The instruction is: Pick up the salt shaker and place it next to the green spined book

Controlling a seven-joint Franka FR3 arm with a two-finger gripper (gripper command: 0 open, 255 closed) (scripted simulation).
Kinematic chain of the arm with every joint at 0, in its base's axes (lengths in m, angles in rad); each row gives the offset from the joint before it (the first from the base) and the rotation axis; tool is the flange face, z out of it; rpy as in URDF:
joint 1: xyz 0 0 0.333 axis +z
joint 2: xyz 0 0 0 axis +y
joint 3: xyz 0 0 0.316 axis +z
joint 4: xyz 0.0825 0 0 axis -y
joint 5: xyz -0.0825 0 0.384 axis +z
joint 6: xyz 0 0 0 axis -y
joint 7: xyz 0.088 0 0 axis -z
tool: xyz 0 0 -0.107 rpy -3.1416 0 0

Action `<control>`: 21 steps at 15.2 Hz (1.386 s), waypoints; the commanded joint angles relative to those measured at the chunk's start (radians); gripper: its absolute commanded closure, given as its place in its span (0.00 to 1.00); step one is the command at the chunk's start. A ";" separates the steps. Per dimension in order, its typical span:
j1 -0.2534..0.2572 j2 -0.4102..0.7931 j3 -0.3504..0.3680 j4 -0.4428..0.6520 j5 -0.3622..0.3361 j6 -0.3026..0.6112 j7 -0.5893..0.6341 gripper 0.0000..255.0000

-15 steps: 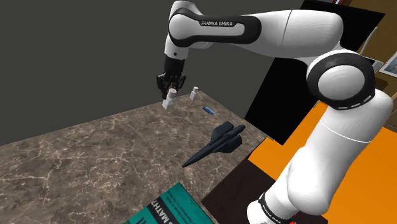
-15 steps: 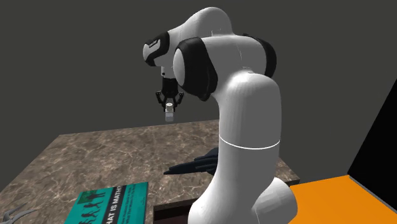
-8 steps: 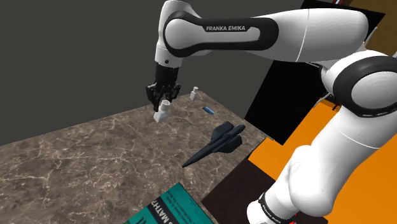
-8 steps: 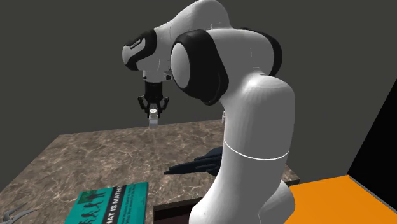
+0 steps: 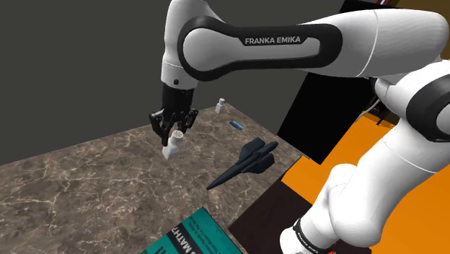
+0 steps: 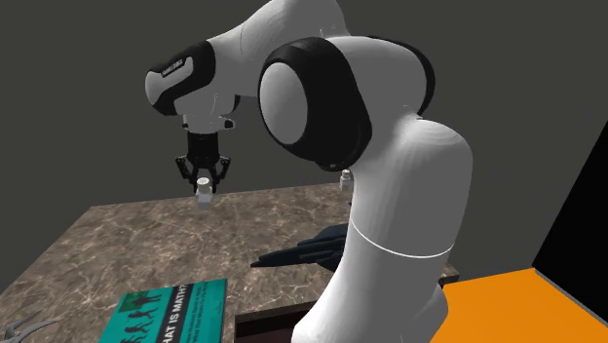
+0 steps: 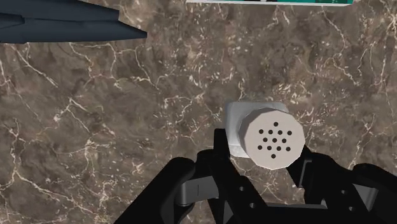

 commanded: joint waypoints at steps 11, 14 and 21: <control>0.138 0.004 0.157 -0.009 0.010 0.056 0.289 1.00; 0.173 0.030 0.196 0.017 -0.001 0.065 0.366 1.00; 0.263 0.128 0.280 0.121 -0.055 0.075 0.557 1.00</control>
